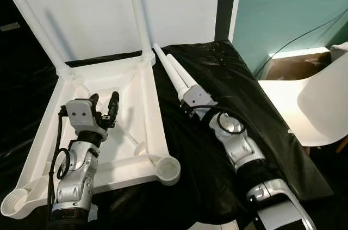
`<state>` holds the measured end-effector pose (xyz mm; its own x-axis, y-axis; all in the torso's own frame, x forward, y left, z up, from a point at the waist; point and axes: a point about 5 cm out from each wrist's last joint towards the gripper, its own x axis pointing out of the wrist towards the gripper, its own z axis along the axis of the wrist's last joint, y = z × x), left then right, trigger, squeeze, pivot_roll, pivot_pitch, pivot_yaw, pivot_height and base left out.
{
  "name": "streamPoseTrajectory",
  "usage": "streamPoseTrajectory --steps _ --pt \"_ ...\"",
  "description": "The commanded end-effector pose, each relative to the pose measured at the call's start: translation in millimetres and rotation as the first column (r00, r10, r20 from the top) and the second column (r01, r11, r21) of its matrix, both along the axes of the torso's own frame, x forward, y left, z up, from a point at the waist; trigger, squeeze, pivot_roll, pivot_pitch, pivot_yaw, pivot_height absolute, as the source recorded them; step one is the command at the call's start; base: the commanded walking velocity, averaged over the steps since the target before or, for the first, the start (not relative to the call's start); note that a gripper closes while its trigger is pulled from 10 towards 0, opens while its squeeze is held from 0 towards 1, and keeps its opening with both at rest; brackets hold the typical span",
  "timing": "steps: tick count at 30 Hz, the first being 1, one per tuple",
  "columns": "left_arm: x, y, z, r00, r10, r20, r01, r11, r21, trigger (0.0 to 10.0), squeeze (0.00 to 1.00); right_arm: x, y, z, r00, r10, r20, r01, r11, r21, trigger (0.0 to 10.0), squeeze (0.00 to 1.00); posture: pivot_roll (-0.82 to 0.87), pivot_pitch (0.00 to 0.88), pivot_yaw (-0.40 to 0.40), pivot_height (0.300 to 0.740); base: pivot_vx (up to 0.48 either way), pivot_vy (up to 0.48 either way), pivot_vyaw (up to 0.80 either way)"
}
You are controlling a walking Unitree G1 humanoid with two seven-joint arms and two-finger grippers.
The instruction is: Building children table
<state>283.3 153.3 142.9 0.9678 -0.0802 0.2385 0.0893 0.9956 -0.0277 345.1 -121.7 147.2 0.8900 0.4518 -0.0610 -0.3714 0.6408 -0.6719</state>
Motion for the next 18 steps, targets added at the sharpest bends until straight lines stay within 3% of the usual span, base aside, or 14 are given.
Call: streamPoseTrajectory --steps 1,18 --pt "-1.9 3.9 0.1 0.999 0.038 0.003 -0.038 0.999 0.006 10.0 0.0 2.5 -0.6 -2.7 1.0 -0.005 -0.011 0.005 1.0 -0.027 10.0 0.0 -0.04 0.0 0.077 0.74 0.0 0.0 0.0" --pt "-11.1 8.7 0.9 0.999 0.036 -0.007 -0.036 0.999 0.037 10.0 0.0 28.7 -4.1 -3.5 1.0 -0.021 -0.014 0.017 0.978 -0.208 10.0 0.0 0.01 0.005 0.106 0.74 0.0 0.0 0.0"
